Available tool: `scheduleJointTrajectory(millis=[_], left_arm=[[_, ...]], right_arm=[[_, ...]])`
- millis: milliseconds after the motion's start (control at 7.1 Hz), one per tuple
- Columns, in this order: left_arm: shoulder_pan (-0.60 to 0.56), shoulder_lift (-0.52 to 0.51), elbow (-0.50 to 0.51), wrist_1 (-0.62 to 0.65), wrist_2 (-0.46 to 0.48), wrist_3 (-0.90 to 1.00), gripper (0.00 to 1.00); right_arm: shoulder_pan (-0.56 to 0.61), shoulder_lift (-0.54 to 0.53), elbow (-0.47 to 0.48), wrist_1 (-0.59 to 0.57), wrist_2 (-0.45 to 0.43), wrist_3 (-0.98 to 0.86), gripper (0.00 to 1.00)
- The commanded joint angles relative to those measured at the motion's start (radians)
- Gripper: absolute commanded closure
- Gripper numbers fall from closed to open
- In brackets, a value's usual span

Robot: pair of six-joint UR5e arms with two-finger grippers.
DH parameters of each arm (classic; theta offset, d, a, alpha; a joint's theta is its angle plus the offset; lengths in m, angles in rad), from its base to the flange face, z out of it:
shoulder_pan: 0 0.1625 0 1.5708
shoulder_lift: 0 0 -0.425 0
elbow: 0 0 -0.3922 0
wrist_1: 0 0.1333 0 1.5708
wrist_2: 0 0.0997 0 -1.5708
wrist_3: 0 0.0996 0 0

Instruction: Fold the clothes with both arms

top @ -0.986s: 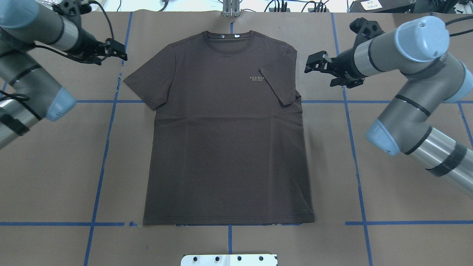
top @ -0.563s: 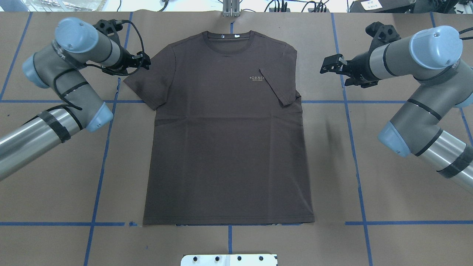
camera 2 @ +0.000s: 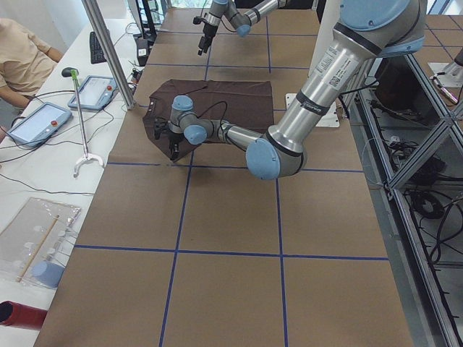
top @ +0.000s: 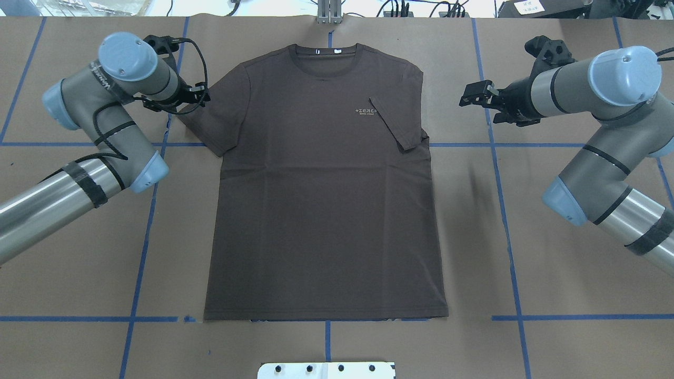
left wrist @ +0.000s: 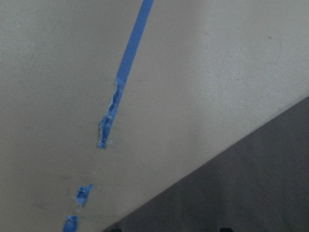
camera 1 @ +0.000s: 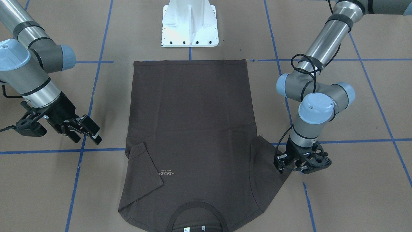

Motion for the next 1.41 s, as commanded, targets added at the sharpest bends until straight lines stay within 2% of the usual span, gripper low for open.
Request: scheduleJointTrajectory(millis=[0, 704, 845, 1267], left_arm=[[-0.009, 0.048, -0.067, 0.002, -0.005, 0.051, 0.26], [-0.005, 0.043, -0.032, -0.012, -0.006, 0.059, 0.29], [-0.005, 0.039, -0.034, -0.012, -0.007, 0.054, 0.36], [-0.003, 0.036, -0.025, -0.01, -0.007, 0.059, 0.4]], right_arm=[[-0.001, 0.004, -0.007, 0.001, -0.002, -0.001, 0.0], [-0.007, 0.01, -0.017, 0.001, -0.004, 0.0, 0.0], [-0.007, 0.011, -0.016, 0.001, -0.004, 0.002, 0.0], [-0.007, 0.011, -0.017, 0.001, -0.004, 0.003, 0.0]])
